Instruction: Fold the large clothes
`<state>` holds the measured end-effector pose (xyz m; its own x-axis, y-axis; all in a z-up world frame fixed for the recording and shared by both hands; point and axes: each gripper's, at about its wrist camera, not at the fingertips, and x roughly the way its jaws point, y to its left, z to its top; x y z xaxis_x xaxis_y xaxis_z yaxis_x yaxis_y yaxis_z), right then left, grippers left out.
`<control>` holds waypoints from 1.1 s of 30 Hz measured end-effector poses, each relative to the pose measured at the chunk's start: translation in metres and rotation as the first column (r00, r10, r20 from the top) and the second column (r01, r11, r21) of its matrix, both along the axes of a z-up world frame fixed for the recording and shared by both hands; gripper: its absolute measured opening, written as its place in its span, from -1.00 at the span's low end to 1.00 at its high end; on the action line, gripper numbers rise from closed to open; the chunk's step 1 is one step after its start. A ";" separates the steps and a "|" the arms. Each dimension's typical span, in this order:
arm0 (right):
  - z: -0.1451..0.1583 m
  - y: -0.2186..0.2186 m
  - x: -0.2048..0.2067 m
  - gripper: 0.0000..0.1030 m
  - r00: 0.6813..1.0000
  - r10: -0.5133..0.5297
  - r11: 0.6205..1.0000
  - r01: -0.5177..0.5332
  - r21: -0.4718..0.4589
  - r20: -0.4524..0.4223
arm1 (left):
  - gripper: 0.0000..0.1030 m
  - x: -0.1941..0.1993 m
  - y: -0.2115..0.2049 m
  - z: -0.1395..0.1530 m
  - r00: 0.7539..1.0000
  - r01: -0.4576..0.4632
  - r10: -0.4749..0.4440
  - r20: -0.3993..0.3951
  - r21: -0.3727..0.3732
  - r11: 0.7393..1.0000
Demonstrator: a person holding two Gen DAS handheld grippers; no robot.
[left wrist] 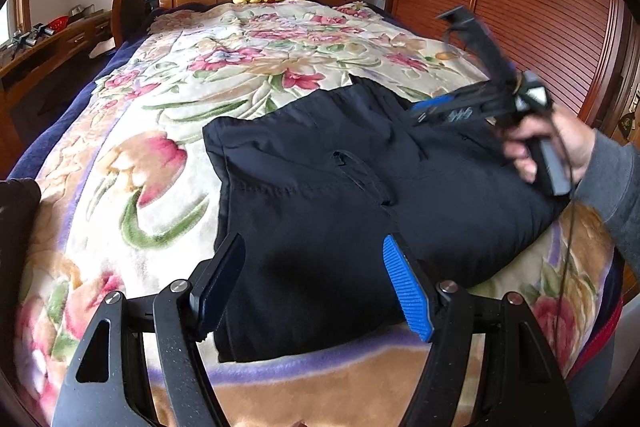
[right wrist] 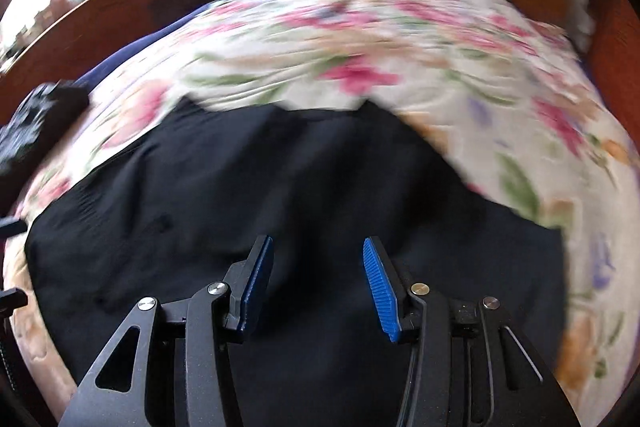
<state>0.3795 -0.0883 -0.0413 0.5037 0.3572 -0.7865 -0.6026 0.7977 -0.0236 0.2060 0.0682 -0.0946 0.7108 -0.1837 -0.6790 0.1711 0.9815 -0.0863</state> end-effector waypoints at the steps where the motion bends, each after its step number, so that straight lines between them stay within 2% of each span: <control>1: -0.005 0.010 -0.003 -0.06 1.000 0.022 1.000 -0.022 -0.009 -0.004 | 0.41 -0.002 0.001 0.002 1.000 0.001 -0.001 0.006 0.000 1.000; 7: -0.039 0.032 0.022 -0.06 1.000 -0.005 0.998 0.003 -0.069 -0.024 | 0.41 -0.010 0.007 0.006 1.000 -0.006 0.006 0.018 -0.003 1.000; 12: -0.035 0.024 0.029 -0.06 0.994 -0.093 0.995 0.092 -0.026 -0.049 | 0.41 -0.005 0.007 0.003 1.000 -0.005 0.005 0.008 -0.022 1.000; 16: -0.016 0.006 -0.002 -0.06 0.997 -0.081 0.997 0.081 -0.013 -0.011 | 0.41 -0.002 -0.004 0.002 1.000 0.024 -0.024 0.000 -0.036 0.999; 21: 0.004 -0.039 -0.067 -0.06 0.996 -0.083 0.996 0.083 -0.010 0.039 | 0.41 0.001 -0.028 -0.003 0.997 0.075 -0.075 -0.013 -0.038 0.997; 27: 0.005 -0.095 -0.131 -0.06 0.984 -0.158 0.987 0.160 -0.020 0.082 | 0.41 -0.001 -0.048 -0.004 0.994 0.107 -0.108 -0.023 -0.032 0.994; 33: -0.002 -0.136 -0.160 -0.06 0.965 -0.248 0.968 0.251 -0.027 0.082 | 0.41 -0.003 -0.064 -0.005 0.992 0.121 -0.122 -0.031 -0.029 0.992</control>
<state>0.2193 -0.2240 -0.0434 0.6334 0.1840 -0.7516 -0.3794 0.9204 -0.0944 0.2030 0.0045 -0.0995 0.6600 -0.2858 -0.6948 0.2854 0.9509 -0.1201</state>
